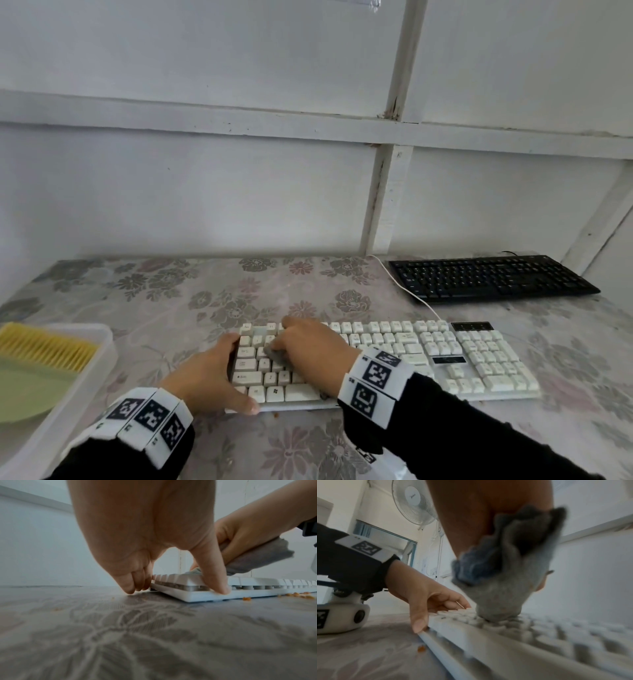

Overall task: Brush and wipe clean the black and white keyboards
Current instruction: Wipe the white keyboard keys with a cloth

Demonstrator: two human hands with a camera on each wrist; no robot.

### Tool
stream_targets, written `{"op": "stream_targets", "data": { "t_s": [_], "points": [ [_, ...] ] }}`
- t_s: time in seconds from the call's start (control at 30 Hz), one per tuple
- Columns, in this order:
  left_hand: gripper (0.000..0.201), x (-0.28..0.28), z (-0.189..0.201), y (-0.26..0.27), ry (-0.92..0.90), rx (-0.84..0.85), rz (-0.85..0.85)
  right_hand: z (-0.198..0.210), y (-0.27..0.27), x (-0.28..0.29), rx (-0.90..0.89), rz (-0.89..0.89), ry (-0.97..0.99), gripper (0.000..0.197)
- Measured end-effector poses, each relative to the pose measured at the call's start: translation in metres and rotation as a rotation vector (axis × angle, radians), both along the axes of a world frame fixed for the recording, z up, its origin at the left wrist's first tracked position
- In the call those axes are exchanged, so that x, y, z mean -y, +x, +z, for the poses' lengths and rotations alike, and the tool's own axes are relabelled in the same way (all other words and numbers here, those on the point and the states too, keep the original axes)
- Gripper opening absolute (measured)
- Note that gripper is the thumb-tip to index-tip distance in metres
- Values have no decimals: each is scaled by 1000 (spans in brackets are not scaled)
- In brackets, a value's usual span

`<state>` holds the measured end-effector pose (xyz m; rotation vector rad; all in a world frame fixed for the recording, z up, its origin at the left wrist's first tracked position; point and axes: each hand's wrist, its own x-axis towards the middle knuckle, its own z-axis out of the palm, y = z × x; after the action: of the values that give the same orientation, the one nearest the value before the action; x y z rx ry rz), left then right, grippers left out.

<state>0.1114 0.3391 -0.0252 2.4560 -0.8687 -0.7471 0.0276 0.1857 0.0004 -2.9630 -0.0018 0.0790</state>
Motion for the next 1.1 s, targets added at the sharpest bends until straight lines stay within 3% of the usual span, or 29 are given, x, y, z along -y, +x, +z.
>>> {"op": "stream_targets", "data": {
  "t_s": [0.4, 0.6, 0.77, 0.9, 1.1],
  "points": [
    [110, 0, 0, 0, -13, -3, -7, 7, -38, 56, -21, -118, 27, 24],
    [107, -1, -3, 2, -15, 9, -2, 27, -6, -3, 28, 3, 154, 26],
    [108, 0, -3, 1, -11, 21, -12, 11, 13, -40, -24, 23, -39, 28],
    [109, -1, -4, 3, -23, -3, -6, 5, -5, -16, 16, -38, 18, 18],
    [111, -1, -1, 0, 1, 9, -21, 7, -37, 48, -94, -199, 37, 29]
  ]
}}
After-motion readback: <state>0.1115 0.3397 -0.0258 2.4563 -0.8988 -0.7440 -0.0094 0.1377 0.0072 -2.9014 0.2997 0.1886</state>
